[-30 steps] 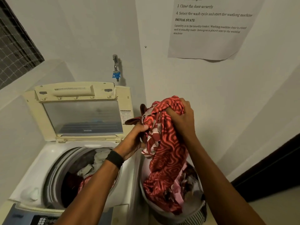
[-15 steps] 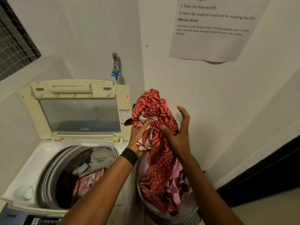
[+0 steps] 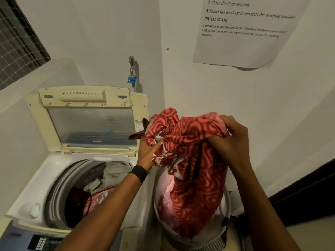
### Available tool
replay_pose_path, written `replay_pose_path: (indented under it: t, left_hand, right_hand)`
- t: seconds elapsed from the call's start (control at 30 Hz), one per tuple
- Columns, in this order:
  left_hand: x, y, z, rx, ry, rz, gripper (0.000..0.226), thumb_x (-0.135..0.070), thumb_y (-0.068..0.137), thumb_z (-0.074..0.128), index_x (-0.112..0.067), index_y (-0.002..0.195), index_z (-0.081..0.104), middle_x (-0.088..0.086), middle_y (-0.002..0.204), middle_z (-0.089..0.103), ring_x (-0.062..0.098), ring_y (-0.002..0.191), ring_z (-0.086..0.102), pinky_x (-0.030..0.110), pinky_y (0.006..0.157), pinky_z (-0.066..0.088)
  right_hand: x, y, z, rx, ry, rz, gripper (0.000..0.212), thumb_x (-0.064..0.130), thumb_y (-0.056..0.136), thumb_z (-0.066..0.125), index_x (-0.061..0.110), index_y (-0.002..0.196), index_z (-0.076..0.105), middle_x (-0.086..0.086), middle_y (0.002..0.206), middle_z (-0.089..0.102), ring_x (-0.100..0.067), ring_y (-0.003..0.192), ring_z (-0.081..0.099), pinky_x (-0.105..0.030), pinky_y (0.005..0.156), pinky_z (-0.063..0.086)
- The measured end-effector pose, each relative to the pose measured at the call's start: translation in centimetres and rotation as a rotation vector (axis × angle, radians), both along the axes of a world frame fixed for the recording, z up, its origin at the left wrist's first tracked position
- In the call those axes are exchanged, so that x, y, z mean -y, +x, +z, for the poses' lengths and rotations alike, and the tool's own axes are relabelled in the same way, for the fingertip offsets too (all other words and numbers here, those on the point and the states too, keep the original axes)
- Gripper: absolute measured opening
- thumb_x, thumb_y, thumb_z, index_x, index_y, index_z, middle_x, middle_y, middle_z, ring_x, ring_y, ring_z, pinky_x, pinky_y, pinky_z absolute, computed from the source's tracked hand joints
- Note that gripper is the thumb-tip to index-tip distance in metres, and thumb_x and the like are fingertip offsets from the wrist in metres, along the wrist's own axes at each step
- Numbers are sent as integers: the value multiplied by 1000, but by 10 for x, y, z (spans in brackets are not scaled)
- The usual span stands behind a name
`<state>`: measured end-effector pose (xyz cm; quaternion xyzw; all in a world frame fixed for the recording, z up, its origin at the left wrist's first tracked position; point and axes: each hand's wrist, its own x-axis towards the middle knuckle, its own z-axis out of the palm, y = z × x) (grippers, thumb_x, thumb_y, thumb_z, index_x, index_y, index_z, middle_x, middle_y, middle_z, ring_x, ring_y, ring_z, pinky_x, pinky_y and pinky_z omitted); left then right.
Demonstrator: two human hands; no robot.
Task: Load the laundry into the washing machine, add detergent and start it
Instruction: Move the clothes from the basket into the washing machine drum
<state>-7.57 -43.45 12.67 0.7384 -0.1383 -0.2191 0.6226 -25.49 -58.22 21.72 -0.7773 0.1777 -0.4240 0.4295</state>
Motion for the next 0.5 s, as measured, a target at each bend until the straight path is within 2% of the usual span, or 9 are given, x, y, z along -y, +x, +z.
replay_pose_path:
  t: [0.07, 0.13, 0.2, 0.27, 0.33, 0.37, 0.4, 0.43, 0.5]
  left_hand:
    - [5, -7, -2, 69, -14, -43, 59, -44, 83, 80, -21, 133, 58, -6, 119, 71, -2, 103, 67, 20, 87, 52]
    - [8, -9, -1, 87, 8, -97, 80, -64, 73, 83, -24, 137, 54, -7, 126, 69, 4, 112, 66, 29, 100, 53]
    - [4, -11, 7, 76, -14, -220, 69, -68, 74, 77, -31, 129, 59, -8, 124, 70, 9, 115, 67, 35, 103, 54]
    - [-4, -12, 10, -27, -50, -331, 62, -62, 79, 70, -35, 133, 56, -9, 126, 69, 9, 117, 66, 31, 97, 55]
    - [-16, -12, 10, -165, -76, -399, 74, -63, 82, 66, -27, 144, 49, 1, 131, 67, 14, 116, 67, 35, 92, 56]
    - [-19, -11, 14, -209, -74, -438, 76, -67, 85, 64, -23, 144, 48, 1, 129, 69, 12, 112, 68, 34, 88, 57]
    - [-20, -10, 19, -218, -52, -466, 72, -71, 88, 56, -23, 141, 51, -6, 121, 73, 6, 105, 70, 32, 85, 58]
    - [-18, -8, 22, -232, -39, -486, 67, -74, 90, 49, -27, 138, 54, -13, 113, 75, 1, 100, 71, 33, 86, 57]
    - [-14, -6, 31, -275, -4, -489, 73, -80, 84, 52, -32, 140, 54, -12, 122, 73, 6, 109, 70, 42, 98, 54]
  right_hand:
    - [0, 27, 6, 45, 26, -46, 23, 19, 76, 73, 12, 98, 71, -2, 91, 70, -26, 87, 65, -35, 77, 51]
    - [-3, 56, -3, 52, 160, -38, 27, 18, 79, 72, 16, 105, 65, -1, 96, 69, -20, 89, 66, -31, 77, 53]
    - [-6, 77, -20, 35, 286, 7, 28, 12, 84, 72, 22, 107, 59, 6, 98, 68, -9, 87, 66, -25, 77, 54]
    - [-3, 88, -38, 11, 341, 28, 23, 13, 91, 71, 22, 107, 57, 6, 98, 67, -4, 85, 64, -25, 77, 54]
    - [4, 92, -51, -49, 299, 52, 15, 19, 94, 66, 16, 106, 58, 1, 97, 66, -9, 87, 64, -31, 79, 56]
    - [7, 92, -54, -78, 265, 57, 14, 24, 95, 63, 16, 106, 59, 0, 98, 67, -15, 92, 65, -39, 84, 57]
    - [8, 92, -57, -110, 222, 54, 12, 27, 95, 59, 18, 104, 60, -1, 98, 67, -22, 95, 64, -47, 87, 55]
    - [6, 93, -60, -137, 165, 65, 9, 28, 95, 57, 21, 99, 61, -1, 97, 65, -25, 95, 62, -52, 88, 52]
    - [-4, 95, -62, -167, 58, 150, 9, 23, 95, 58, 26, 87, 61, -4, 91, 60, -26, 94, 56, -50, 86, 48]
